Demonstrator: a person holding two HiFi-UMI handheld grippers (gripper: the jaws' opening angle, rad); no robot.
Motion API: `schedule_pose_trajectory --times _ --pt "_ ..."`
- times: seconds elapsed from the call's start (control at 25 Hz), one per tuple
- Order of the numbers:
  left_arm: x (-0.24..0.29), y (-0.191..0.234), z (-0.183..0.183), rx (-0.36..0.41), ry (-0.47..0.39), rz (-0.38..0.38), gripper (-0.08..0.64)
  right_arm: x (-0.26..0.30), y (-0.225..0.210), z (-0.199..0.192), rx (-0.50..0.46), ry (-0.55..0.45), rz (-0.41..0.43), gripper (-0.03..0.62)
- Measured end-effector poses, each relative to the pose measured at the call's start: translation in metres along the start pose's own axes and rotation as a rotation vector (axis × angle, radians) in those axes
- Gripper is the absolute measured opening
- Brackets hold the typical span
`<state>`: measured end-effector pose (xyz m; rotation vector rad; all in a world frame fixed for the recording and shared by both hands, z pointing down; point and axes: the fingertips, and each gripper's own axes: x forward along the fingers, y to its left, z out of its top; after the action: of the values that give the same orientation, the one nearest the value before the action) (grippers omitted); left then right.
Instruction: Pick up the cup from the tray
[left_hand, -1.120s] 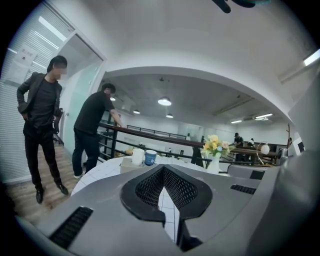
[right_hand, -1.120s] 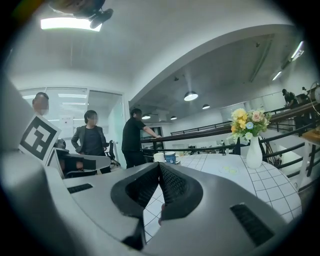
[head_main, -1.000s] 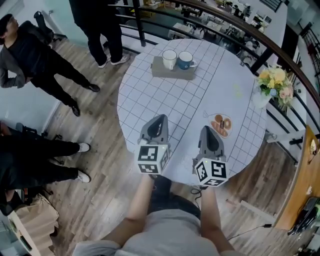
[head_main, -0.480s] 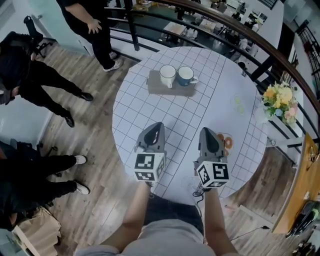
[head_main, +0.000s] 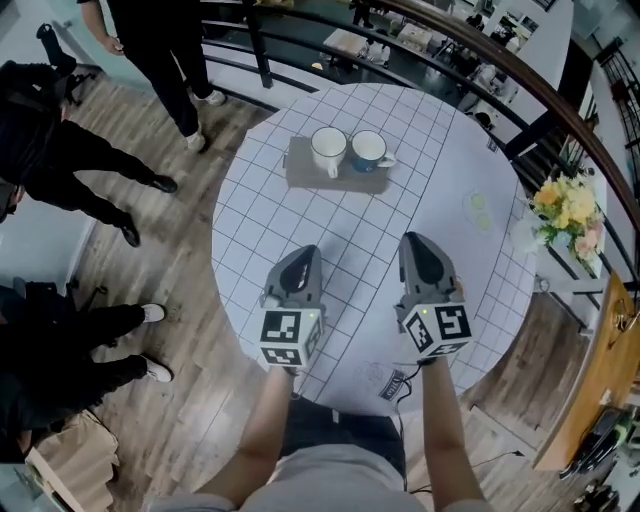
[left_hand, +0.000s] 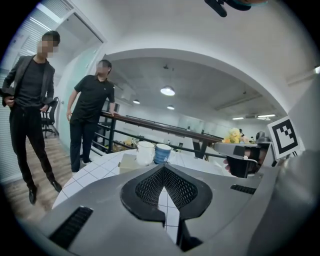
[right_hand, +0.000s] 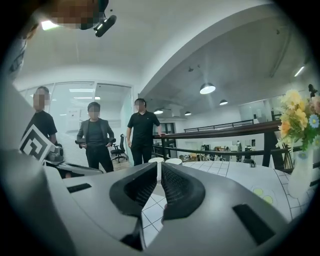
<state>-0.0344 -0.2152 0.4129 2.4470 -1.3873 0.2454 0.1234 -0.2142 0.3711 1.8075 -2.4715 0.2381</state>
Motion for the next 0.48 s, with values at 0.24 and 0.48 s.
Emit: schedule_pose_trajectory --times 0.24,0.48 --pt "0.010 0.008 -0.003 0.001 0.015 0.037 0.008 0.042 -0.021 0.001 -0.012 0.021 0.107 0.038" --pt "0.019 0.018 -0.011 0.001 0.036 0.068 0.007 0.078 -0.049 -0.004 -0.042 0.053 0.205 0.127"
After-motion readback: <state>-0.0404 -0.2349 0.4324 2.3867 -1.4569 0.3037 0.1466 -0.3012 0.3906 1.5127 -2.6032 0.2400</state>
